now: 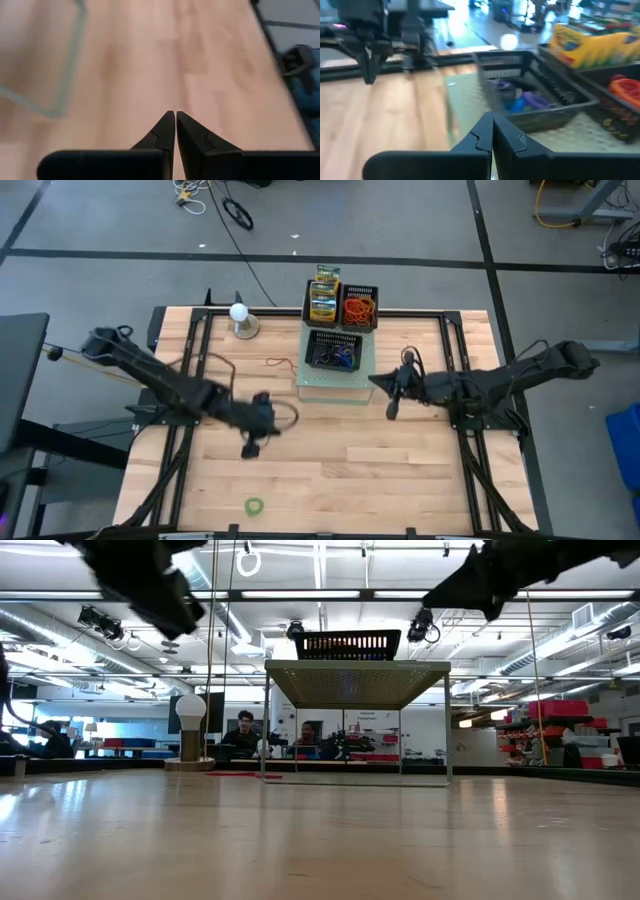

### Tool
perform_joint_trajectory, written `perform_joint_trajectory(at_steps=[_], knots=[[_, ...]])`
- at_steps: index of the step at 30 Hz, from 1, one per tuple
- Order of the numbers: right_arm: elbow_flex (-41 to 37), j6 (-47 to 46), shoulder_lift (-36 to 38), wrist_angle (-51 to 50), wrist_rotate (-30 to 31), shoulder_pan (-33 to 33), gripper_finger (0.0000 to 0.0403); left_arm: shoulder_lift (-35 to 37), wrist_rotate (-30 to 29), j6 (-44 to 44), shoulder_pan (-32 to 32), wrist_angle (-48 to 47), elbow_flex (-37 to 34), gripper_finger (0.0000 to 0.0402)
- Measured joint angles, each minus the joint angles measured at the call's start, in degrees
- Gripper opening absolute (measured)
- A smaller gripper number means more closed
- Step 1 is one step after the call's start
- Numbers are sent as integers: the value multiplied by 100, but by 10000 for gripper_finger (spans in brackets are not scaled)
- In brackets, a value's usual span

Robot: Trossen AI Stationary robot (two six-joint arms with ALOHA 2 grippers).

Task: Pick & Place Office Desk Supplies
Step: Put the green spring keychain into the bottom black bin on the shelf

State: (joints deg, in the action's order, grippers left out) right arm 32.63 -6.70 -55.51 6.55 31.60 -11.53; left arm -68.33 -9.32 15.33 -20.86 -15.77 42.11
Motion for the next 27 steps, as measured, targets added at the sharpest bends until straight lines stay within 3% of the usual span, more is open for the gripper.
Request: perform_joint_trajectory(at_steps=[5, 11, 18, 27], knots=[[-494, 6, 0, 1068, 34, -500, 6, -878, -253, 1596, -1178, -206, 191, 26], [-873, 31, -2, 1739, 117, -1047, 6, -2316, -206, 2685, -2079, -1527, 1343, 59], [-873, 208, 0, 2030, 332, -1495, 7, -3492, 176, 3375, -2577, -2216, 2334, 123], [-873, 572, 0, 2359, 330, -1646, 7, -4062, 343, 3664, -2756, -2190, 2636, 159]])
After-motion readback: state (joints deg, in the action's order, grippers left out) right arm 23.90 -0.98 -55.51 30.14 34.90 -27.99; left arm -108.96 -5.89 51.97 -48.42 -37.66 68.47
